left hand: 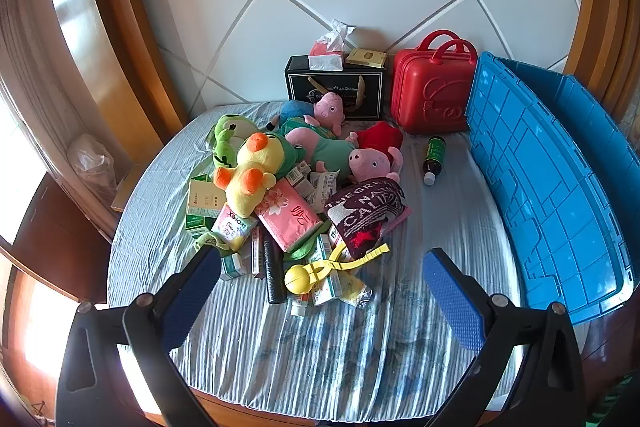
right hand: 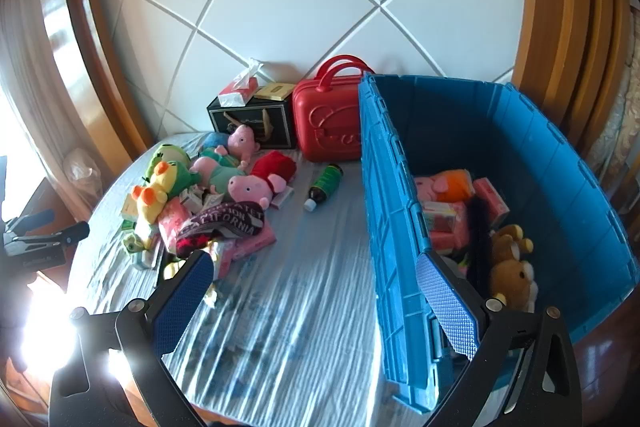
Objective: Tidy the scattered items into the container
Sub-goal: 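Move both grippers toward the pile of items on the bed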
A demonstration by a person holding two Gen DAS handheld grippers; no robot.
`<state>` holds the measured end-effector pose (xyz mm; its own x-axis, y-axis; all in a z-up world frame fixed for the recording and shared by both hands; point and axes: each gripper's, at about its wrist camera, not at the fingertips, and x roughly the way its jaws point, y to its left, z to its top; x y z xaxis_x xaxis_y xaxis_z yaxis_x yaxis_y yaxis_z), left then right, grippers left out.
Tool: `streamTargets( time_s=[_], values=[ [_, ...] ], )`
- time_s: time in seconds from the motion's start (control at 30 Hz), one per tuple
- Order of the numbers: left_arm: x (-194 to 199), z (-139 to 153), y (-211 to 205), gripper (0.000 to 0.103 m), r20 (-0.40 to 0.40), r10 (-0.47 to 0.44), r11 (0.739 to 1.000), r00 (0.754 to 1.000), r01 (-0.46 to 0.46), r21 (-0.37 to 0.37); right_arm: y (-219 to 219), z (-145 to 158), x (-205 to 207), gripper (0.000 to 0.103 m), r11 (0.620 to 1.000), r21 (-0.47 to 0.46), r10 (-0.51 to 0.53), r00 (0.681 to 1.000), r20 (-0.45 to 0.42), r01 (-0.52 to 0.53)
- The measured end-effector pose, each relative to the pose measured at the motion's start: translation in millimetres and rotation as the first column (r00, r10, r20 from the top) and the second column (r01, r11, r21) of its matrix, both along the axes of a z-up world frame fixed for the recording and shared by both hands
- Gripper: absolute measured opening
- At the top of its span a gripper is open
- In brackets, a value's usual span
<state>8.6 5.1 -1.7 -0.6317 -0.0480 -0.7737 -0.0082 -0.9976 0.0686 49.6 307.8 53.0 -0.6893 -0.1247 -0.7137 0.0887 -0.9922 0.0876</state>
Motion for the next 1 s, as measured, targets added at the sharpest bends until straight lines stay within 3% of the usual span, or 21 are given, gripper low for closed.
streamTargets(
  time_s=[0.6,1.0],
  values=[
    [7.3,-10.0,6.7,0.103,0.015,0.007,1.000,1.000,-0.007,0.010,5.2,-8.6,-0.3,0.103,0.999,0.003,0.038,0.999,0.005,-0.038],
    [1.6,-48.5,-60.3,0.103,0.065,0.011,1.000,0.998,-0.011,-0.008,-58.2,-47.8,-7.7,0.103,0.989,-0.018,0.149,0.988,0.026,-0.149]
  ],
)
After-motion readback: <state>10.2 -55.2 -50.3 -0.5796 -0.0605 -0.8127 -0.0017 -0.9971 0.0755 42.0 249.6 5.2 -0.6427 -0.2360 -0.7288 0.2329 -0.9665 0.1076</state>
